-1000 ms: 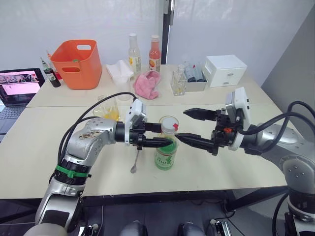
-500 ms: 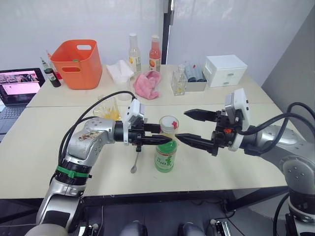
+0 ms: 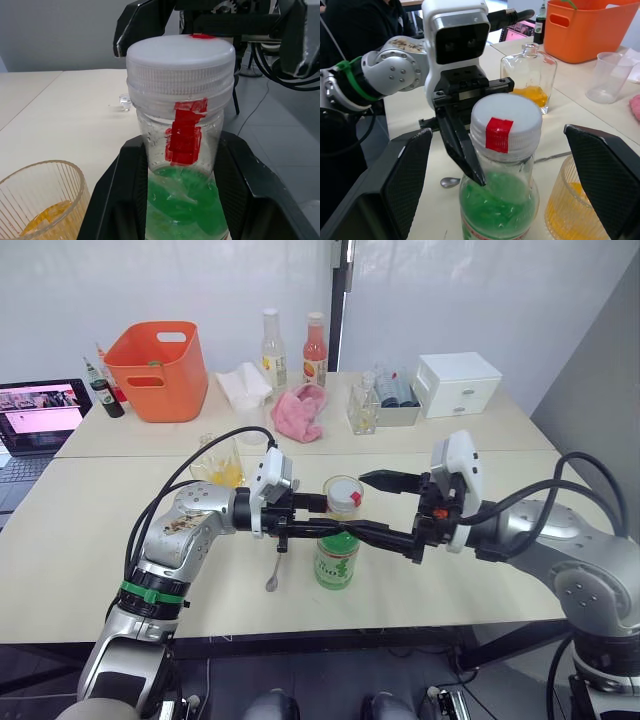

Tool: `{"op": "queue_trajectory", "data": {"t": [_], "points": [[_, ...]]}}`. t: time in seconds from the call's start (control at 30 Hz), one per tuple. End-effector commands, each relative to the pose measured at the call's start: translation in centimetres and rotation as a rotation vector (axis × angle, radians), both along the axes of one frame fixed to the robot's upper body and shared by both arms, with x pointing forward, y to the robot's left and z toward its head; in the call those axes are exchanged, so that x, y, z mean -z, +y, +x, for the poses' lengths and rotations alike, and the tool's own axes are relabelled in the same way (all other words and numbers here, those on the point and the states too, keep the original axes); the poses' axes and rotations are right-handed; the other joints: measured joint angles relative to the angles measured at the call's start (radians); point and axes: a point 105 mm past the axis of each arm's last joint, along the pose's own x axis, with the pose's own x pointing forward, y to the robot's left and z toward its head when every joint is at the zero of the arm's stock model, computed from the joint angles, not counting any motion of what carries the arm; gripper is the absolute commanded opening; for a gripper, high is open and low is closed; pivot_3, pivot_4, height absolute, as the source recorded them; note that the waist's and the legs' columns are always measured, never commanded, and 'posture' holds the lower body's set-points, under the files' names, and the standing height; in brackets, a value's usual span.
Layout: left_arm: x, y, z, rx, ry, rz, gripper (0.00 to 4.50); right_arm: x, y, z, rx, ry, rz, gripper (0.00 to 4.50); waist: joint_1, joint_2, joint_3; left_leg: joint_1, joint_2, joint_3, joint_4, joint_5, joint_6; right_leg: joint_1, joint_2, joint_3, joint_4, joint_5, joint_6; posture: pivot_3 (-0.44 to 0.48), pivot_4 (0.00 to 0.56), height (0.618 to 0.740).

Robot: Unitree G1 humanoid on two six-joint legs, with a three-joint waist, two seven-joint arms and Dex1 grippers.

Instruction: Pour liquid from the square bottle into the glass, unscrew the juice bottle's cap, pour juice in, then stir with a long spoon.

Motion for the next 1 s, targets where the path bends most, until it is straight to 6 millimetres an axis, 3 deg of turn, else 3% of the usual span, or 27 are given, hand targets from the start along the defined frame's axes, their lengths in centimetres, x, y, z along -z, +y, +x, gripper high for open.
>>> {"op": "queue_trajectory", "data": {"t": [0.03,0.33,0.67,0.87,1.0], "points": [[-0.3,0.1,0.0,-0.011,-0.031,-0.004,1.42,-1.0,0.5,-0.3,0.005,-0.052,0.010,4.50,0.000,0.000,0.000,0.000,0.000,0.000,0.000,0.000,0.000,0.000,0.000,0.000,0.000,0.000,0.000,0.000,0.150,0.740],[-0.3,0.1,0.0,-0.007,-0.038,0.003,1.42,-1.1,1.0,-0.2,0.007,-0.052,0.021,1.74,0.000,0.000,0.000,0.000,0.000,0.000,0.000,0.000,0.000,0.000,0.000,0.000,0.000,0.000,0.000,0.000,0.150,0.740],[-0.3,0.1,-0.2,-0.003,-0.038,0.007,1.42,-1.2,1.2,-0.3,-0.008,-0.058,0.020,1.70,-0.001,0.000,0.000,0.000,0.000,0.000,0.000,0.000,0.000,0.000,0.000,0.000,0.000,0.000,0.000,0.000,0.150,0.740],[0.0,0.1,-0.4,0.025,-0.041,0.034,1.42,-1.1,1.4,-0.6,-0.283,-0.046,-0.045,1.70,-0.002,0.000,0.000,0.000,0.000,0.000,0.000,0.000,0.001,0.000,0.000,0.000,0.000,0.000,0.000,0.000,0.150,0.740],[0.0,0.0,-0.6,0.034,-0.040,0.041,1.42,-1.0,1.5,1.0,-0.419,-0.038,-0.105,1.70,-0.004,0.000,0.000,0.000,0.000,0.000,0.000,-0.001,0.001,0.000,0.000,0.000,0.000,0.000,0.000,0.000,0.150,0.740]]}}
